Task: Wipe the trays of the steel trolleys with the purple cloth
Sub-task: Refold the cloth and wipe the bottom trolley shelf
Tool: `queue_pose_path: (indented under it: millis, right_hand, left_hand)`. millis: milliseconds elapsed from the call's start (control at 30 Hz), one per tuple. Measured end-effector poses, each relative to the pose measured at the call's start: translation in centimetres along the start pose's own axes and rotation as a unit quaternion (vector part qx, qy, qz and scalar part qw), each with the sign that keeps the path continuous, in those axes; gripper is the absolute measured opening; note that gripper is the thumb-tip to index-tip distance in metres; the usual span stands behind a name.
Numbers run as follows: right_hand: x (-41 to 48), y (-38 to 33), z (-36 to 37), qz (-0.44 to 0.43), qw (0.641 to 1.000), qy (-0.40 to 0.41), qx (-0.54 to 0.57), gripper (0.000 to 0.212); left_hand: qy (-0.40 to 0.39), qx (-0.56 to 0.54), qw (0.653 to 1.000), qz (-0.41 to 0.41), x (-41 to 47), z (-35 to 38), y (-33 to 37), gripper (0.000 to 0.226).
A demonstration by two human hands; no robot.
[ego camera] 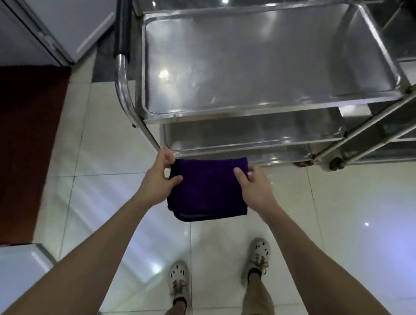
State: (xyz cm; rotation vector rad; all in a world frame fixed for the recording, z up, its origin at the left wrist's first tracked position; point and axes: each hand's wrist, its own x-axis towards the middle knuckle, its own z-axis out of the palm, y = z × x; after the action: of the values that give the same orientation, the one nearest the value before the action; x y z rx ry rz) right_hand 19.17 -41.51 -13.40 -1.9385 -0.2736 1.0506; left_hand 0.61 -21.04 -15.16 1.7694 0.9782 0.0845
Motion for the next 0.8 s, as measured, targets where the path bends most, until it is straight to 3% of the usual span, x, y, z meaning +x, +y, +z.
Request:
queue_pose_path:
  millis: [67,200,400,533,667,800]
  right_hand:
    - [2.5,1.4,-0.3,0.017,0.999,-0.038,0.025,0.043]
    - [8.2,5.8,-0.4,0.005,0.996,-0.086,-0.017,0.069]
    - [16.6,14.5,1.7,-0.064,0.985,-0.034,-0.154,0.035]
    - [24.0,22.3,4.8,-0.081,0.98,-0.024,-0.183,0.033]
    - [31.8,29.9,8.3,-0.096,0.979,-0.017,-0.18,0.032]
    - [39.9,34.9,10.8,-0.134,0.968,-0.015,-0.211,0.035]
  left_hand:
    - [0.04,0.031,0.999,0.004,1.2,1.5,-1.2,0.032]
    - [0.066,0.074,0.995,-0.009,4.9,5.2,-5.0,0.03]
    - [0.112,0.036,0.993,-0.021,11.0,11.8,-14.0,0.025]
    - [0.115,-0.018,0.992,-0.054,16.0,16.2,-22.5,0.019]
    - [0.053,-0.041,0.995,-0.068,21.8,20.4,-31.2,0.056]
    - [0.054,-0.005,0.998,-0.034,29.0,22.6,-36.8,0.068]
